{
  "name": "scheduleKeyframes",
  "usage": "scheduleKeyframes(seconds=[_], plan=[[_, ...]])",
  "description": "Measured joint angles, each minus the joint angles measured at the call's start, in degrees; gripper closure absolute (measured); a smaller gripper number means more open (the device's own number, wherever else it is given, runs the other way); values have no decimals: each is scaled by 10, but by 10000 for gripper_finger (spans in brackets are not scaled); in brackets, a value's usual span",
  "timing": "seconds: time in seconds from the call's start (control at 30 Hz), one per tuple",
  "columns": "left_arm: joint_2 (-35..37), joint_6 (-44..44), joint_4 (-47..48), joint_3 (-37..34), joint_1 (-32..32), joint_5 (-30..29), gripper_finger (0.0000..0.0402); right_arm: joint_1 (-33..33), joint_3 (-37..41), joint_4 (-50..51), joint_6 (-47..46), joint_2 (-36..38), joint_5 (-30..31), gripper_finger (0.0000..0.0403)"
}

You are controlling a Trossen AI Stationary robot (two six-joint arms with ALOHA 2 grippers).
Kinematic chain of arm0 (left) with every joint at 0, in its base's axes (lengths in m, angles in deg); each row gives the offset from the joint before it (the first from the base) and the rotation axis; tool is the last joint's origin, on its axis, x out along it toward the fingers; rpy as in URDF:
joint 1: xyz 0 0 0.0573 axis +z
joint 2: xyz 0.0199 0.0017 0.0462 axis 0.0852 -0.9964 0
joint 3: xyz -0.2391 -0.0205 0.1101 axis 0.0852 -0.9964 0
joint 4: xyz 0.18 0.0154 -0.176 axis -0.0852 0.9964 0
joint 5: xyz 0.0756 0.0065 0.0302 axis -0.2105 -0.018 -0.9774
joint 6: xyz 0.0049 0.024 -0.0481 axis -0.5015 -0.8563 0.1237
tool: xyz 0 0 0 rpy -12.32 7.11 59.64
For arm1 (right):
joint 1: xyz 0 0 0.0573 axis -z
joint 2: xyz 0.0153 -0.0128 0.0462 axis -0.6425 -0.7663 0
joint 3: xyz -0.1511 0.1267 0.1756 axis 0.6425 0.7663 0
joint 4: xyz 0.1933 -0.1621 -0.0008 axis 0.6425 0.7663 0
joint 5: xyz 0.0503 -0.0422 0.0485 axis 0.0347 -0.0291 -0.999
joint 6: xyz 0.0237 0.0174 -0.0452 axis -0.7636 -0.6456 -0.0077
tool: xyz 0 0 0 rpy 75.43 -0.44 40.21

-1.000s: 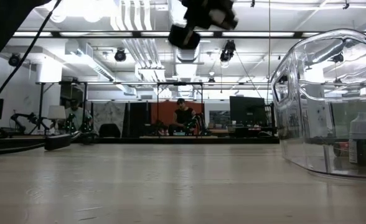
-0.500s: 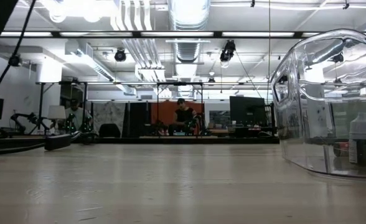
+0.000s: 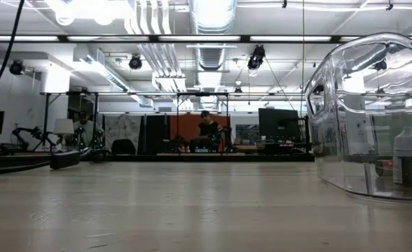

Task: Pick & Place food coloring
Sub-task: Put the pink food color into the transparent bin

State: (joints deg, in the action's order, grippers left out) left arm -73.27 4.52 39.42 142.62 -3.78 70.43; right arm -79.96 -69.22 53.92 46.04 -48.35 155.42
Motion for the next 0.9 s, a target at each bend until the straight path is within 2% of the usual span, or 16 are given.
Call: scheduleKeyframes(seconds=[0.17,0.3,0.4,0.53,0.67,0.8,0.9], plan=[[29,-9,-150,-59,-2,18,350,23,0,-172,189,0,-25,232],[48,-8,-293,-102,-2,18,350,44,0,-325,330,0,-93,232],[56,-3,-408,-129,-2,17,350,59,0,-414,414,0,-116,232],[63,-3,-488,-150,-2,16,350,79,0,-507,498,0,-161,232],[63,-2,-542,-164,-2,16,350,112,0,-544,509,0,-244,232],[61,17,-597,-174,-2,16,350,143,0,-540,496,0,-297,232],[60,53,-654,-176,-2,15,350,152,0,-526,561,0,-327,232]])
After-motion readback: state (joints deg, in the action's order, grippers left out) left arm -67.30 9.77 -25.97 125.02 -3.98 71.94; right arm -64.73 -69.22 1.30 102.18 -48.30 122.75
